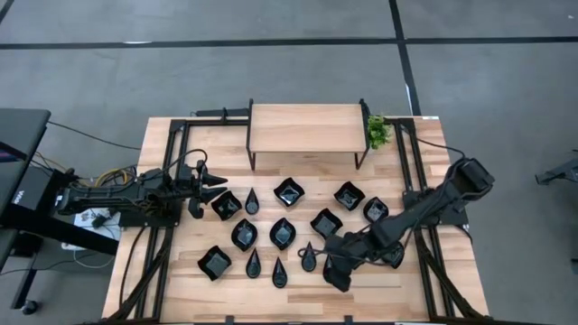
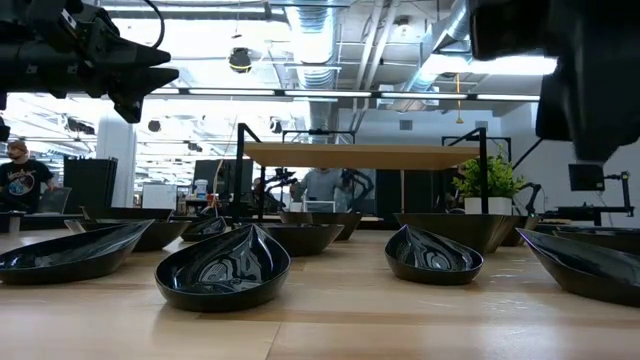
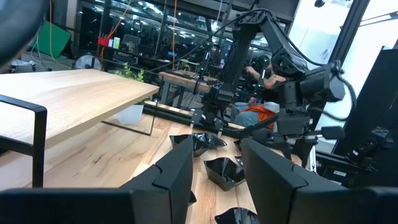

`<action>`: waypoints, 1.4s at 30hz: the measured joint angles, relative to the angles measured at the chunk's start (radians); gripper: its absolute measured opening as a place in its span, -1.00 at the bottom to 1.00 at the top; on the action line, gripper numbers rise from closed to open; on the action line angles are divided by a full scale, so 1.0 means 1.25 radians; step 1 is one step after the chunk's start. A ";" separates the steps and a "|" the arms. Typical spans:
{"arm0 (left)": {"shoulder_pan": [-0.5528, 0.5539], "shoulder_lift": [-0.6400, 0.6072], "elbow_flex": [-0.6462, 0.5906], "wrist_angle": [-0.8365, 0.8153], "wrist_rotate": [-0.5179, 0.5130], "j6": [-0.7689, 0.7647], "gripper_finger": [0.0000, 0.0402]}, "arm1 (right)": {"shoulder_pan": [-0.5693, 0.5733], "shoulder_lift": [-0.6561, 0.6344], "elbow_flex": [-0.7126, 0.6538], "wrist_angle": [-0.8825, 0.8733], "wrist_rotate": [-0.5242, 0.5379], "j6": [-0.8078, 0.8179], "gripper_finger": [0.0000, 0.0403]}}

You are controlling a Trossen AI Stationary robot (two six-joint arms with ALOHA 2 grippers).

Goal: Pick & Place Mini shaped plates
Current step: Put the drop-shaped plate on the shelf

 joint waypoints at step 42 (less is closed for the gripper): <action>0.000 0.056 0.000 0.001 0.000 0.000 -0.31 | -0.021 0.050 0.020 -0.087 0.003 0.146 -0.61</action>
